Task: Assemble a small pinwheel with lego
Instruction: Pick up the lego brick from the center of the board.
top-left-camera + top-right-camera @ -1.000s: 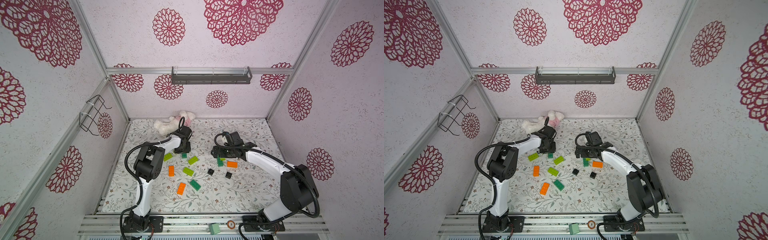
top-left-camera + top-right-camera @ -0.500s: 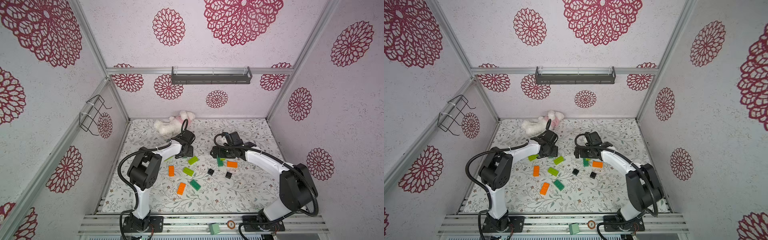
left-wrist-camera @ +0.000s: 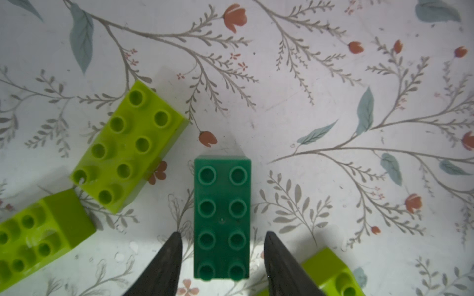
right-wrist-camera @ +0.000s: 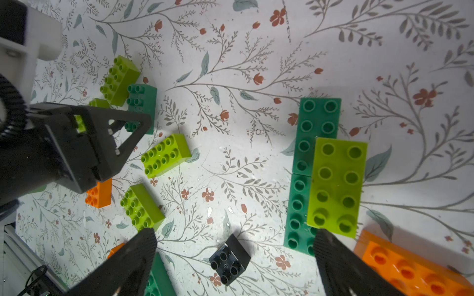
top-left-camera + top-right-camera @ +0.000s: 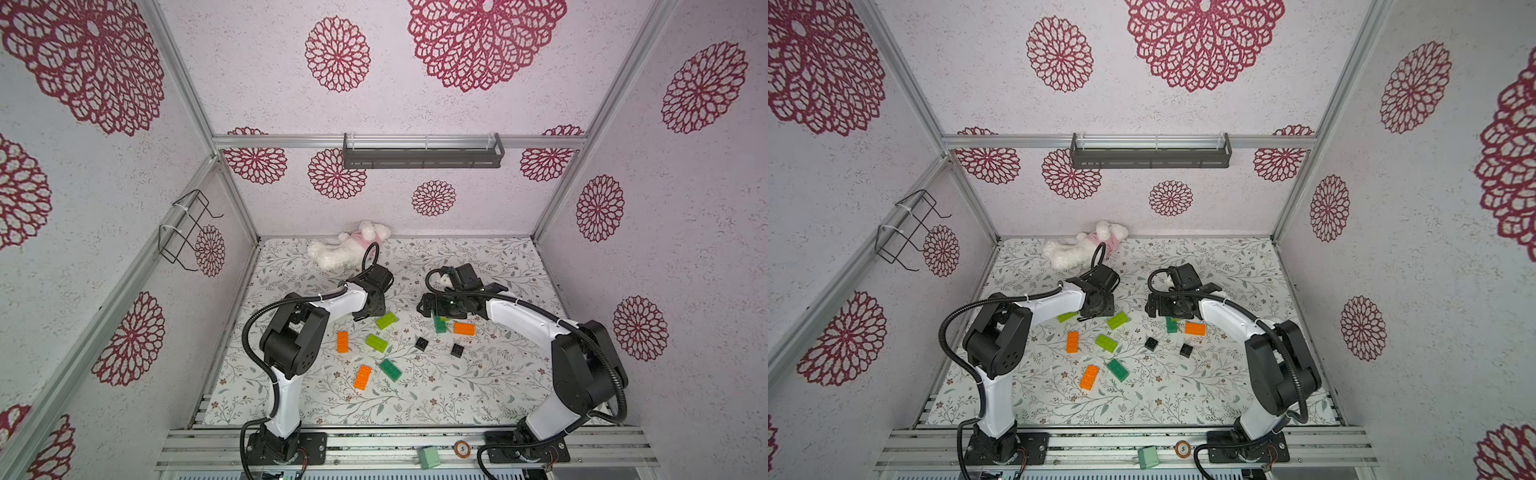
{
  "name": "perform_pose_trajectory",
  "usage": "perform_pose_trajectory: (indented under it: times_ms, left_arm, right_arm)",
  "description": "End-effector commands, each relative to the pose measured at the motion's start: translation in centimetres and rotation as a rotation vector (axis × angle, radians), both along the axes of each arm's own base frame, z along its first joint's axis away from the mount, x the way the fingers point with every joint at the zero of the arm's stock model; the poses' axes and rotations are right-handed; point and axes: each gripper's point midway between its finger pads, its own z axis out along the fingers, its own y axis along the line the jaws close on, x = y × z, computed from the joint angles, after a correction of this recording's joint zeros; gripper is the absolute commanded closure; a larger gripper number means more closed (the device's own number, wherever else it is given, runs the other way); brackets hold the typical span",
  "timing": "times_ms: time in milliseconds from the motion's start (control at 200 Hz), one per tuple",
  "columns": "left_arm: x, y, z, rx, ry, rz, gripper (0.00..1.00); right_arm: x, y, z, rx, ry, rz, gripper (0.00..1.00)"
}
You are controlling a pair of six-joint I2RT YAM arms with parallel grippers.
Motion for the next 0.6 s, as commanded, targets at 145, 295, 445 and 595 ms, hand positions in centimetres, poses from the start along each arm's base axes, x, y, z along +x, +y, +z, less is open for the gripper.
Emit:
perform_pose_trajectory:
  times_ms: [145,295,445,595]
  left_arm:
    - [0.4,0.3,-0.5,-0.001,-0.009,0.041,0.55]
    - [0.4,0.4,-0.6,0.005,-0.007,0.047,0.63]
    - [0.3,0.7,-0.7,0.017,-0.006,0.059,0.72]
    - [0.5,0.4,0.8,0.000,-0.038,0.024,0.82]
  right_arm:
    - [0.8,0.1,1.2,0.026,-0.033,-0.018,0.01]
    - [1.1,-0.6,1.3,0.013,-0.039,-0.032,0.01]
    - [1.6,-1.5,1.4,-0.005,-0.050,-0.051,0.01]
    - [2.3,-2.8,1.0,-0.030,-0.057,-0.087,0.01]
